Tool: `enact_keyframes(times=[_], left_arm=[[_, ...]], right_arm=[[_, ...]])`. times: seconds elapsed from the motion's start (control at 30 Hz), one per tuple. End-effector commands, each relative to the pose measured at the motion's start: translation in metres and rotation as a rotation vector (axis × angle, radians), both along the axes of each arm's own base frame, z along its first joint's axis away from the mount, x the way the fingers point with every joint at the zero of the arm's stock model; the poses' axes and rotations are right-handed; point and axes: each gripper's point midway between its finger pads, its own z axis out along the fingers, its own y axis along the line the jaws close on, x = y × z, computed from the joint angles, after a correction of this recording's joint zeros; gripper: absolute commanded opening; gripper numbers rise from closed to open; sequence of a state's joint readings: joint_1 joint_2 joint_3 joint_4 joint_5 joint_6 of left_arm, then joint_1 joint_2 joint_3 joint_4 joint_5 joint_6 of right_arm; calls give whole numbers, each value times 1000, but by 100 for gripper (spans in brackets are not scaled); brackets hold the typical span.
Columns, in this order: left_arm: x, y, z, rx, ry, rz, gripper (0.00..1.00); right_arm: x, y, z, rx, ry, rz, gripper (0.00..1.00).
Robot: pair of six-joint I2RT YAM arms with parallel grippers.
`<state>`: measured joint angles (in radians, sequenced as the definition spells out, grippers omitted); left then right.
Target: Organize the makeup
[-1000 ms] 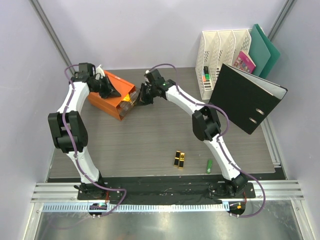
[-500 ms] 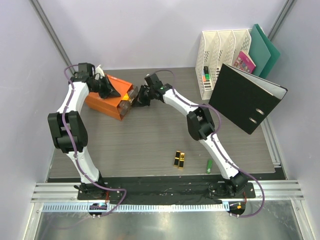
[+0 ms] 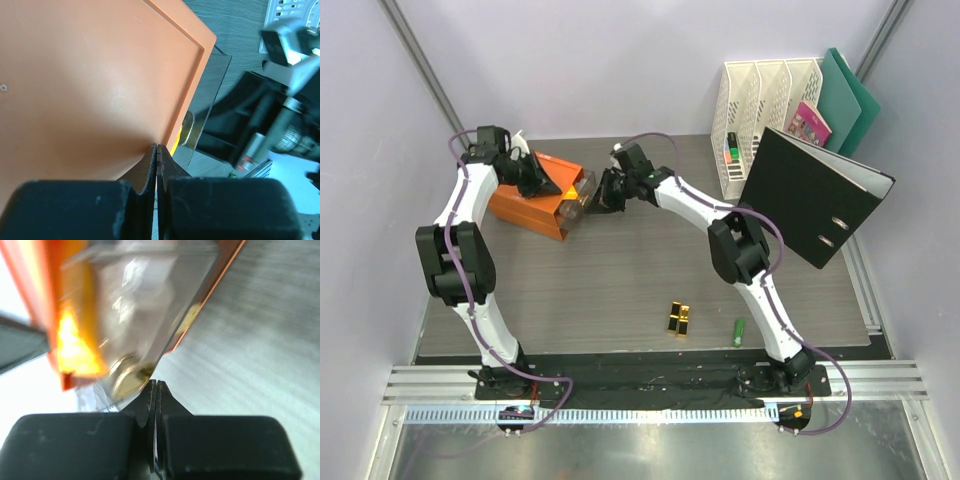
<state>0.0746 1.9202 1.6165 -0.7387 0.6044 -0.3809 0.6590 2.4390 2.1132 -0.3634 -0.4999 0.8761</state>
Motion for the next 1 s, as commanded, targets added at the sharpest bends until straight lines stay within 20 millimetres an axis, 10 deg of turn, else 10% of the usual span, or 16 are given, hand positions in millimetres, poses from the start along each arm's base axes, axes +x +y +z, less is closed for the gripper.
enact_keyframes(times=[0.0,0.97], left_arm=[[-105,42,-121,289,549,-33,0],[-107,42,-124,290,561,-39,0]], right_arm=[[-5,-3,89,82,-196,40,1],[26,48,63,145,-181,10,1]])
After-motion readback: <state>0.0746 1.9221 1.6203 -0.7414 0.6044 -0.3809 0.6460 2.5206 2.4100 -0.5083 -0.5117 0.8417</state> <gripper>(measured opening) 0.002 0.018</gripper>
